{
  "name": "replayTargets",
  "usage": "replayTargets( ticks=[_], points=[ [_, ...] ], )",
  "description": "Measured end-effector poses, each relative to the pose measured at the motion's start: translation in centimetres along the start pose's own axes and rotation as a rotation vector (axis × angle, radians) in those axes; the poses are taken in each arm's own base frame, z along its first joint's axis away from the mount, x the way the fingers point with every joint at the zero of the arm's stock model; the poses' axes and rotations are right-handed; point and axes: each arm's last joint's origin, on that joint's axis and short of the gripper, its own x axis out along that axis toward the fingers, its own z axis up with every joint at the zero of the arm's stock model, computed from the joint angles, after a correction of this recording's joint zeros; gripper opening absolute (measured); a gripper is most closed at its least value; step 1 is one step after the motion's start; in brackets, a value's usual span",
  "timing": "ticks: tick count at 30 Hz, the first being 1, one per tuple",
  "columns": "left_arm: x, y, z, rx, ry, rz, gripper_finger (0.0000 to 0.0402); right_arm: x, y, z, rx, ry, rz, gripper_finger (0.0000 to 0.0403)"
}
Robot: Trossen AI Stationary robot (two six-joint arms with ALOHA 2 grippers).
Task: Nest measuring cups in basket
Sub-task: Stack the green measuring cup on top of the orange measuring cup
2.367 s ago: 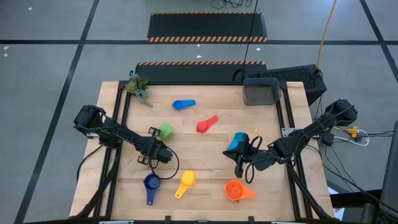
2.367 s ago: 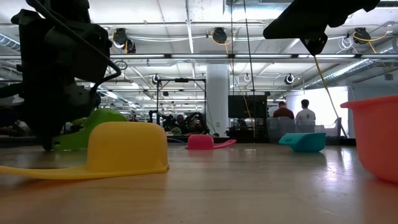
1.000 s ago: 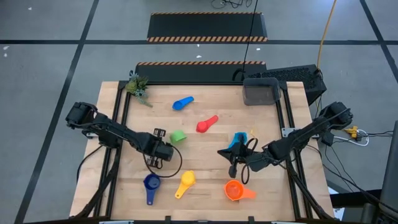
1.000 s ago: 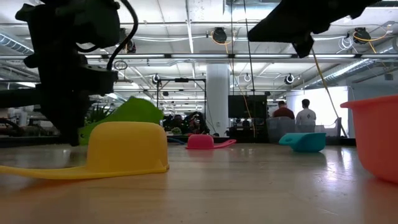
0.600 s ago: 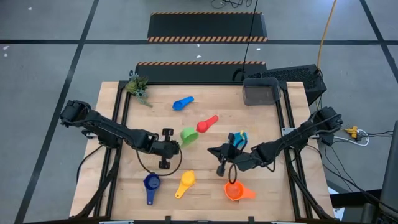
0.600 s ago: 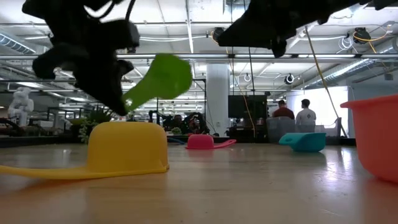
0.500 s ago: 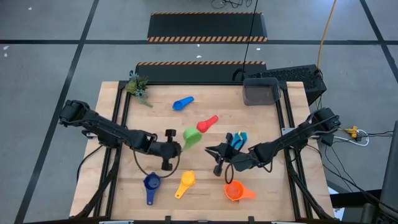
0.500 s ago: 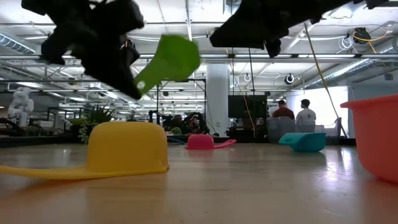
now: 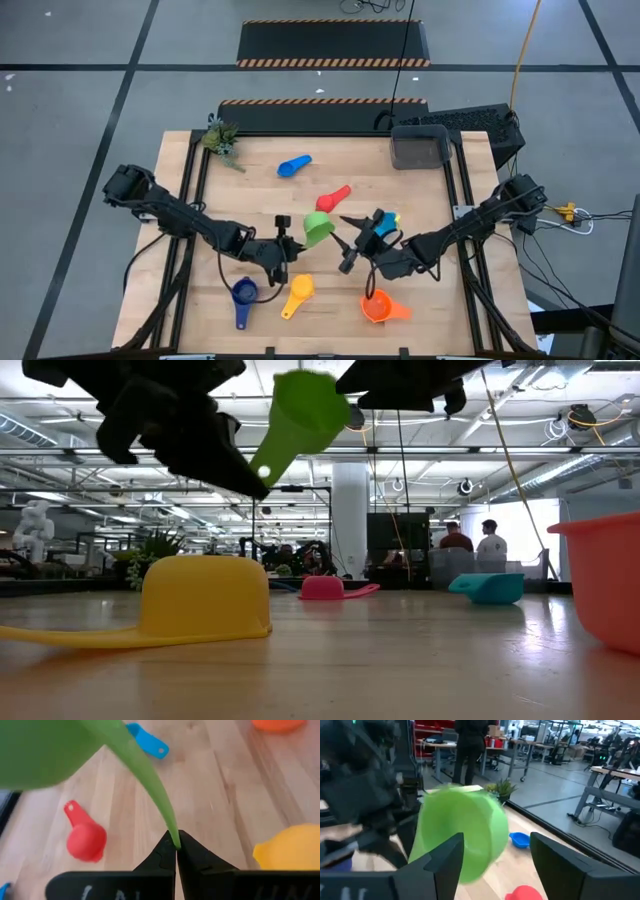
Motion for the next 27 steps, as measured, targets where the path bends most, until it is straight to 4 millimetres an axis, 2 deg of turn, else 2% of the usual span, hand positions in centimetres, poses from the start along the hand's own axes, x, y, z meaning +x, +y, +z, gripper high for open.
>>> replayTargets(
  ticks=[9, 13, 22, 27],
  points=[
    [1.2, -0.6, 0.0, -0.023, -0.037, 0.025, 0.0000, 0.9, -0.5, -0.2, 0.004, 0.018, 0.002, 0.0195],
    [1.3, -0.6, -0.1, -0.025, -0.033, 0.033, 0.0001, 1.1, -0.7, -0.3, 0.009, 0.029, -0.007, 0.0152],
    [1.3, -0.6, 0.2, -0.036, -0.061, 0.031, 0.0001, 1.8, -1.1, -0.5, 0.020, 0.060, 0.034, 0.0014],
    [1.3, -0.7, 0.2, -0.044, -0.062, 0.030, 0.0011, 1.8, -1.1, -0.5, 0.016, 0.060, 0.032, 0.0011]
  ],
)
